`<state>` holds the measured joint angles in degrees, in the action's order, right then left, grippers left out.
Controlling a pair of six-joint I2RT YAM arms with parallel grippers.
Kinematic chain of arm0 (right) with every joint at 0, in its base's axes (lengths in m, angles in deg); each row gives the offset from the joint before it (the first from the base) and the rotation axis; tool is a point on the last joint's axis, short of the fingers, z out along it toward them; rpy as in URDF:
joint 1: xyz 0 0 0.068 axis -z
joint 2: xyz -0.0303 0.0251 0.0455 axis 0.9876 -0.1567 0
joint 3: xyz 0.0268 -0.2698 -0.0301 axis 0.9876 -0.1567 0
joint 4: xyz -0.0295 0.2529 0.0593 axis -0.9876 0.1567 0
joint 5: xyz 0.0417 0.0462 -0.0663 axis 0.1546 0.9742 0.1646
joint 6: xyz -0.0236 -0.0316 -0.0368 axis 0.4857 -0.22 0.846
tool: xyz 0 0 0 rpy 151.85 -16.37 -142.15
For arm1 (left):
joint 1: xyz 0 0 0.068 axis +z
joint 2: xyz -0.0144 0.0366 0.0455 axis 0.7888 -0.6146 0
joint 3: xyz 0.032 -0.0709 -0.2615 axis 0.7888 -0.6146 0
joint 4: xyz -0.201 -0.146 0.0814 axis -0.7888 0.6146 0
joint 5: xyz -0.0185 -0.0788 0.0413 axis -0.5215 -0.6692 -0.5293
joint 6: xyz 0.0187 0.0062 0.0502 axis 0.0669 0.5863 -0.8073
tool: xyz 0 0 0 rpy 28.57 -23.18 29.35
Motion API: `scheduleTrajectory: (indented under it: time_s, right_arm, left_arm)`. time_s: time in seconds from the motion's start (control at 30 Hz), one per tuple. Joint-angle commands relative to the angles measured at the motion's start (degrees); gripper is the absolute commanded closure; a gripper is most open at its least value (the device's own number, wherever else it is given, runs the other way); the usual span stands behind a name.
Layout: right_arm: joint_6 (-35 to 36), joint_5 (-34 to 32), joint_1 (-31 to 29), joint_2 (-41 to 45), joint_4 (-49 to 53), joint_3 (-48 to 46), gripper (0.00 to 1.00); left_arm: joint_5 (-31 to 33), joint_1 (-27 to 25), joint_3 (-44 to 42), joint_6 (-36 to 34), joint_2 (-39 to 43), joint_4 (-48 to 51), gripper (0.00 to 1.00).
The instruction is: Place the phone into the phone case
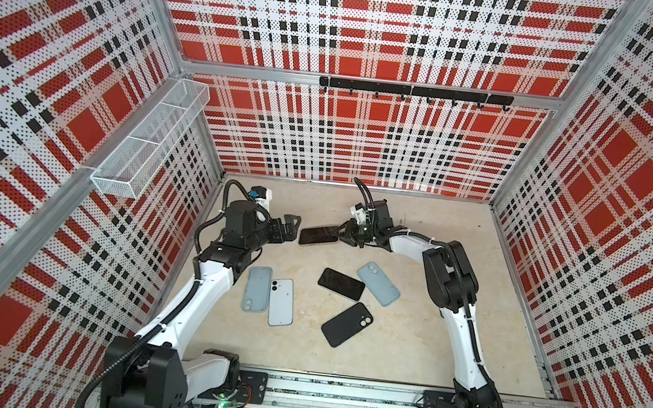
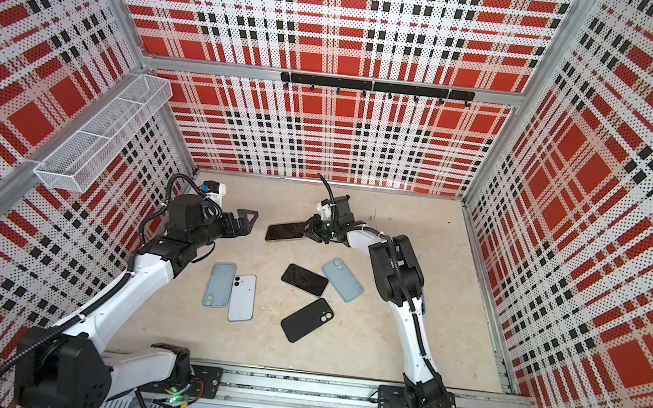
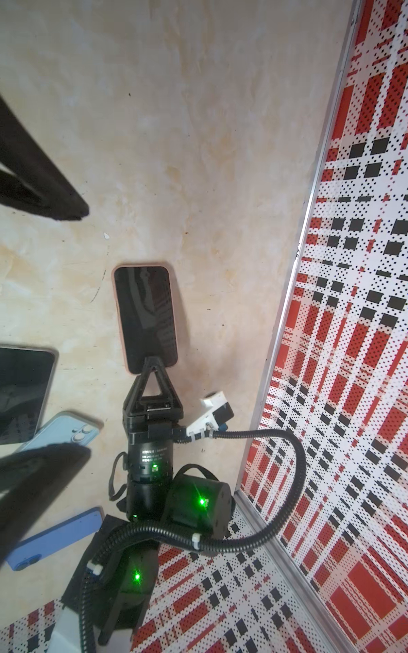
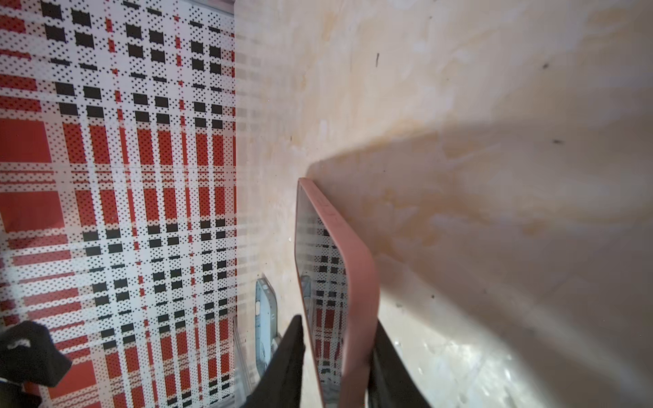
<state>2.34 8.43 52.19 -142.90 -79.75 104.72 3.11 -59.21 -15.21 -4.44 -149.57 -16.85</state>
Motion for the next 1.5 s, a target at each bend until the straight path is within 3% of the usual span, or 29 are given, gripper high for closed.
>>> scheduleTrajectory:
  time_s: [0.0,0.27,0.43,0.67,0.8,0.93,1.17,1.3,1.47]
  right_arm:
    - [0.73,-2.73,-0.29,0.24,-1.48,-1.49,0.66]
    - [5.68,-11.96,-0.03,5.05,7.22,-3.08,0.52]
    - [8.23,-17.2,0.07,9.53,10.89,-4.51,0.51]
    - [15.15,-28.47,-0.12,25.65,16.12,-14.22,0.5]
    - [15.65,-33.73,-0.47,38.76,17.35,-25.81,0.5]
    - [11.49,-33.5,-0.87,51.93,16.4,-39.17,0.47]
    - [5.0,-28.76,-2.12,67.32,10.52,-56.87,0.42]
    - [2.76,-26.18,-3.61,68.59,5.18,-61.46,0.41]
    - [-1.77,-21.82,-5.42,62.21,-7.46,-64.48,0.4]
  left_arm:
    - [0.49,-0.8,0.83,-1.04,1.06,0.51,0.0]
    - [5.12,-2.38,0.2,-2.88,3.09,1.47,0.01]
    - [6.63,-2.71,0.25,-1.47,4.0,2.13,0.01]
    - [5.16,-3.64,5.7,-1.47,-0.45,12.05,0.0]
    - [6.33,-9.81,9.88,-0.86,-4.44,20.19,0.01]
    - [5.02,-18.23,12.94,-2.8,-8.68,27.01,0.01]
    - [-1.0,-19.54,7.28,3.34,-11.83,22.65,0.01]
    - [-2.6,-19.24,4.74,7.13,-14.06,18.47,0.01]
    - [-0.98,-18.82,3.32,9.6,-18.01,15.67,0.01]
